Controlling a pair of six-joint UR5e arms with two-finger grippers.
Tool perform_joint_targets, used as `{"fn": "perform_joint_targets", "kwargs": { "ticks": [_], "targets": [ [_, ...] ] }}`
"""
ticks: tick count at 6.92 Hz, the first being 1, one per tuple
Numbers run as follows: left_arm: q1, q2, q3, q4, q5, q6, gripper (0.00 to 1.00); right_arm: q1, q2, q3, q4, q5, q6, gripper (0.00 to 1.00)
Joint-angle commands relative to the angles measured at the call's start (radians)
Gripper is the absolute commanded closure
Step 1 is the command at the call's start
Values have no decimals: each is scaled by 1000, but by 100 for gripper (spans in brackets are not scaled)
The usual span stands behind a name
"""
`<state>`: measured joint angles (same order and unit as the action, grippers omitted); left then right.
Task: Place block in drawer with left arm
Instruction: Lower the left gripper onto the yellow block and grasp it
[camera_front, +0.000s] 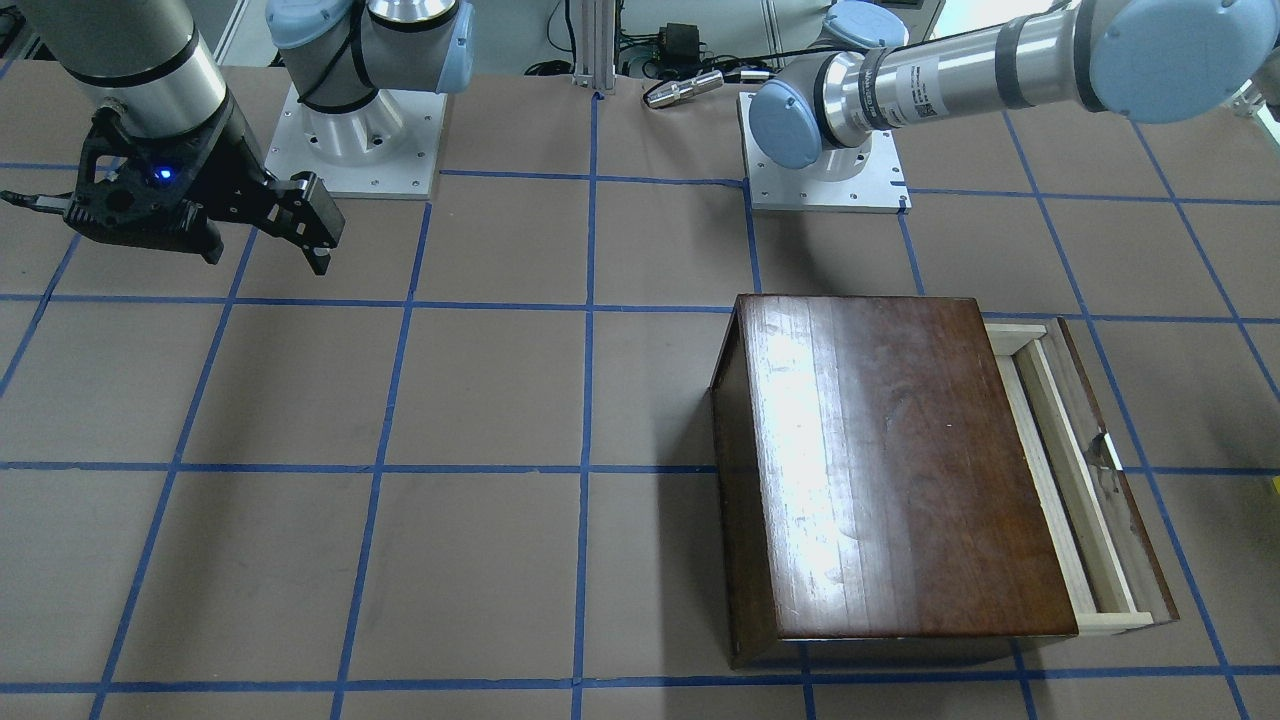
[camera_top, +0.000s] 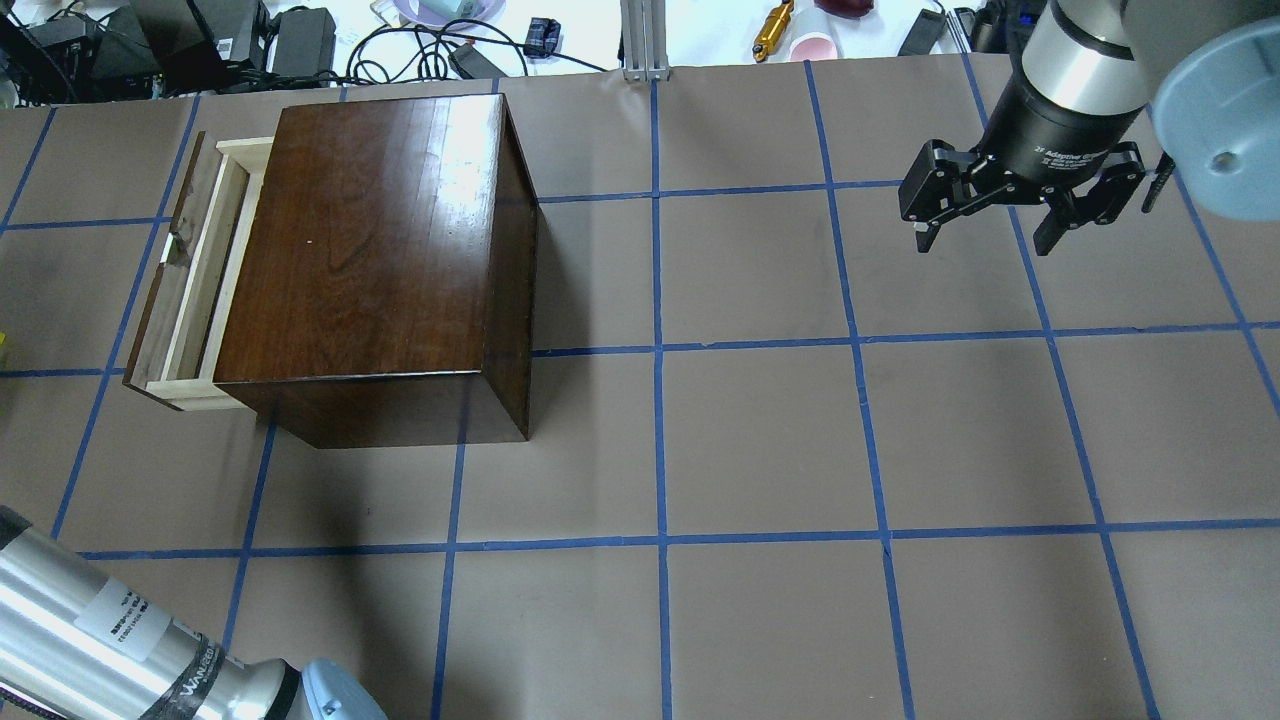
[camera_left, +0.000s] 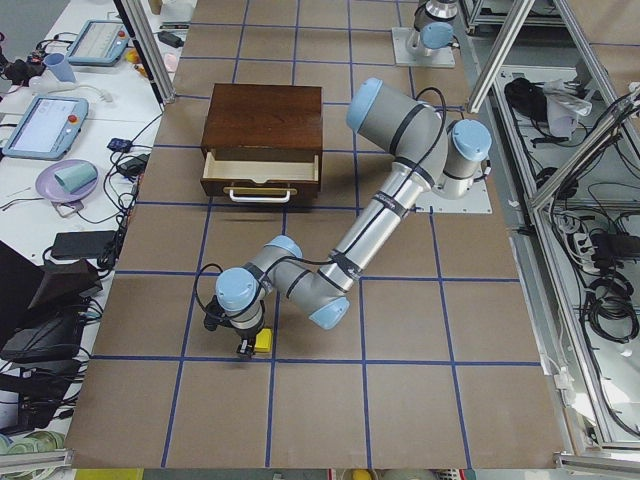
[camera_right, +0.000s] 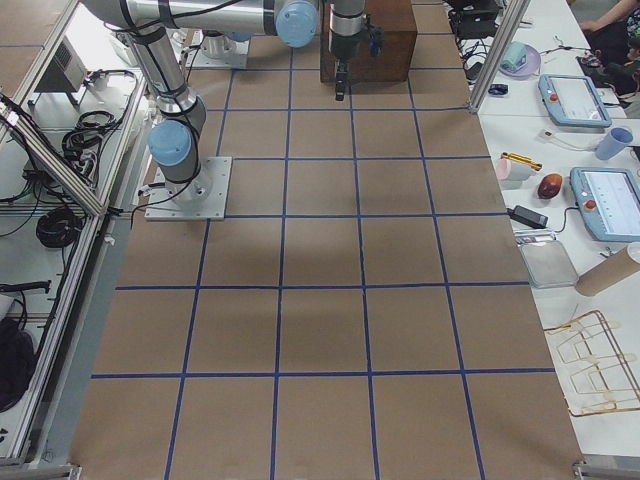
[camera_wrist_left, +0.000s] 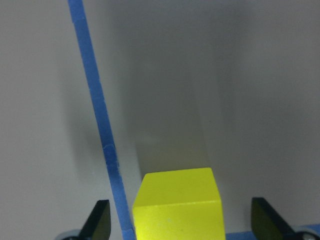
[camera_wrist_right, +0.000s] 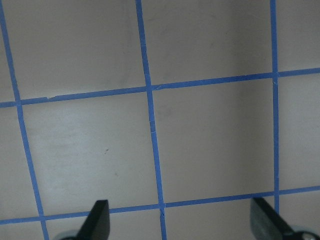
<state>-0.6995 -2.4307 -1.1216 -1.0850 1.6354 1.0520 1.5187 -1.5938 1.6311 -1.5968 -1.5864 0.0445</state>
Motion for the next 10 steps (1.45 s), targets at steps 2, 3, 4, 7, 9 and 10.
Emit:
{"fn": "perform_joint_targets", "kwargs": {
  "ticks": [2,3,4,7,9,10],
  "targets": [
    [0,8,0,1,-2,3,72,0,0,-1,0,0,0,0],
    [0,25,0,-4,-2,8,72,0,0,-1,0,0,0,0],
    [0,48,-1,-18,-2,9,72,0,0,-1,0,0,0,0],
    [-11,178,-7,-182,3,6,73,0,0,-1,0,0,0,0],
    [-18,267,-9,-278,5,-3,73,0,0,-1,0,0,0,0],
    [-43,309,-12,-356,15,-7,78,0,0,-1,0,0,0,0]
  ]
}}
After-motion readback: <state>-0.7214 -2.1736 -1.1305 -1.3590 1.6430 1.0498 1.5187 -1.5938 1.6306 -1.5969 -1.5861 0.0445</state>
